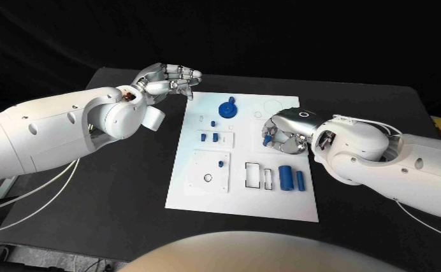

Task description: Assemble the parts on the task board

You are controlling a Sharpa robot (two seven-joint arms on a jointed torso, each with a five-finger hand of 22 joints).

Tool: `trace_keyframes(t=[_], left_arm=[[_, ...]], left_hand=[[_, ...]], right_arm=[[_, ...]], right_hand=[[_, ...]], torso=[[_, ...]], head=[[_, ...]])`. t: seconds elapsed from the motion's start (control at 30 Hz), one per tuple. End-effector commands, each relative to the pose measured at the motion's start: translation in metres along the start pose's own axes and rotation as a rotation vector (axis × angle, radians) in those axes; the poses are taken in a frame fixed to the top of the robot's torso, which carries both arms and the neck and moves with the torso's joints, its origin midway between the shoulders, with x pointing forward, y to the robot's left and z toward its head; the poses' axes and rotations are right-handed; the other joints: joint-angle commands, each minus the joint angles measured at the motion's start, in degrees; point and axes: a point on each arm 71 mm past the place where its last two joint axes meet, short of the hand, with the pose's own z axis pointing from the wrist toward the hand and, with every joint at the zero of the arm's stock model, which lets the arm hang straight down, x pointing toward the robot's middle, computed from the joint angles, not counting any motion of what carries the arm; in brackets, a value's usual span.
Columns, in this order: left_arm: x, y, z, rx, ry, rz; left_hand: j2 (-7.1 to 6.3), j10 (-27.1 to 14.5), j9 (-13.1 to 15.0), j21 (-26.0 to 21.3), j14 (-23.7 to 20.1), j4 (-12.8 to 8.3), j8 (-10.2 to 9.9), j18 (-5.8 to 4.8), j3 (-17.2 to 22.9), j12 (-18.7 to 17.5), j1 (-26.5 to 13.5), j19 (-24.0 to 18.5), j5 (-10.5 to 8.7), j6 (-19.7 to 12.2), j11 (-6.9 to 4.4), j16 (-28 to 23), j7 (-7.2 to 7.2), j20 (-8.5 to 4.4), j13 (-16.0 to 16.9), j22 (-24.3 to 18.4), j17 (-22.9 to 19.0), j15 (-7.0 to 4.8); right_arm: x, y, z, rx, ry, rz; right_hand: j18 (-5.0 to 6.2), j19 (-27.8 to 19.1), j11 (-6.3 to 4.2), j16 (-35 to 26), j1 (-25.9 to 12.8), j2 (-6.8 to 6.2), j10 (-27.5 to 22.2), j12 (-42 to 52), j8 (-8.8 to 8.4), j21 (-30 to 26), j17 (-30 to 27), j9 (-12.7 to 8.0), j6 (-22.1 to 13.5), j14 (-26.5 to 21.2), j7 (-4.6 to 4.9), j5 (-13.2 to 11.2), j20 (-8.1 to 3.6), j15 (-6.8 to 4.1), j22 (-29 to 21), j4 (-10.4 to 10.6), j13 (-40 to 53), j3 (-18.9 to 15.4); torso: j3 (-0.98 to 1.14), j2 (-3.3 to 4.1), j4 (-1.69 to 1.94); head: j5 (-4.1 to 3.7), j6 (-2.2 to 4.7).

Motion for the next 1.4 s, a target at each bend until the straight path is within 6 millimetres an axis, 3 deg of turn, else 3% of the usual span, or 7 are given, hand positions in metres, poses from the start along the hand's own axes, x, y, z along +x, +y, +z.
trace_keyframes(t=[0.03,0.7,0.77,0.93,1.1,1.4], left_arm=[[0.002,-0.0008,0.0004,0.003,0.019,-0.009],[0.0015,-0.0008,0.0,0.001,0.018,-0.009],[0.0015,-0.0008,0.0,0.001,0.018,-0.009],[0.0011,-0.0007,0.0,0.001,0.016,-0.009],[0.0007,-0.0006,0.0,0.001,0.014,-0.008],[0.0004,-0.0005,0.0004,0.001,0.014,-0.008]], left_hand=[[0.55,-0.36,-0.07,-0.2,-0.27,0.07,-0.23,0.72,-0.41,0.22,0.05,0.15,0.37,-0.33,0.07,-0.27,1.1,0.3,-0.06,-0.05,-0.08,0.14],[0.62,-0.43,-0.08,-0.19,-0.3,-0.06,-0.23,0.75,-0.37,0.31,0.23,0.18,0.39,-0.37,0.07,-0.27,1.09,0.29,-0.07,-0.05,-0.12,0.11],[0.65,-0.46,-0.08,-0.18,-0.32,-0.13,-0.22,0.76,-0.35,0.37,0.32,0.2,0.39,-0.38,0.06,-0.27,1.09,0.28,-0.07,-0.05,-0.14,0.1],[0.65,-0.46,-0.08,-0.18,-0.32,-0.13,-0.22,0.76,-0.35,0.37,0.32,0.2,0.39,-0.38,0.06,-0.27,1.09,0.28,-0.07,-0.05,-0.14,0.1],[0.65,-0.46,-0.08,-0.18,-0.32,-0.13,-0.22,0.76,-0.35,0.37,0.32,0.2,0.39,-0.38,0.06,-0.27,1.09,0.28,-0.07,-0.05,-0.14,0.1],[0.7,-0.5,-0.08,-0.16,-0.33,-0.21,-0.21,0.77,-0.32,0.44,0.42,0.23,0.4,-0.39,0.06,-0.27,1.1,0.28,-0.07,-0.03,-0.16,0.09]], right_arm=[[-0.0006,0.0006,0.0001,-0.001,-0.014,0.005],[-0.0005,0.003,0.0004,-0.01,-0.011,0.018],[-0.0005,0.0034,0.0004,-0.012,-0.011,0.02],[-0.001,0.004,0.0003,-0.017,-0.019,0.026],[-0.0019,0.0049,0.0002,-0.025,-0.035,0.031],[-0.0053,0.008,-0.0017,-0.042,-0.077,0.04]], right_hand=[[-0.62,1.1,0.08,0.2,-0.32,-0.44,0.5,0.01,0.06,0.36,-0.06,-0.09,0.06,1.5,0.21,-0.24,-0.04,-0.19,10.12,0.03,-0.09,0.51],[-0.71,1.25,-0.01,0.33,-0.48,-0.9,1.54,0.13,0.01,0.77,0.05,-0.14,0.31,1.51,0.25,0.09,-0.05,-0.2,10.35,0.07,-0.01,1.36],[-0.77,1.37,-0.2,0.38,-0.3,-0.66,2.18,0.29,0.33,1.11,0.08,-0.01,0.97,1.52,0.08,0.08,-0.12,-0.35,10.5,-0.03,0.08,1.87],[-1.05,1.93,-1.39,0.81,0.98,1.6,5.32,0.81,2.22,2.59,0.63,1.08,4.11,1.7,-1.22,-0.94,-0.86,-1.29,11.14,-1.14,0.72,4.41],[-1.22,2.22,-2.3,0.96,1.43,3.07,7.93,0.87,4.04,3.41,0.83,2.62,5.45,1.77,-2.12,-1.23,-1.61,-2.06,11.53,-2.48,1.36,5.64],[-1.28,2.29,-2.36,0.94,1.5,2.88,8.27,0.31,4.64,3.61,0.79,3.39,5.15,1.77,-2.1,-1.23,-1.81,-2.18,11.66,-3.43,1.46,5.98]], torso=[[-0.02,0.0,0.02],[-0.03,-0.03,0.03],[-0.02,-0.04,0.03],[-0.01,-0.04,0.03],[0.0,-0.02,0.04],[-0.01,-0.08,0.01]], head=[[-0.03,-0.01],[0.0,-0.17],[0.01,-0.19],[0.0,-0.22],[-0.02,-0.27],[0.0,-0.27]])
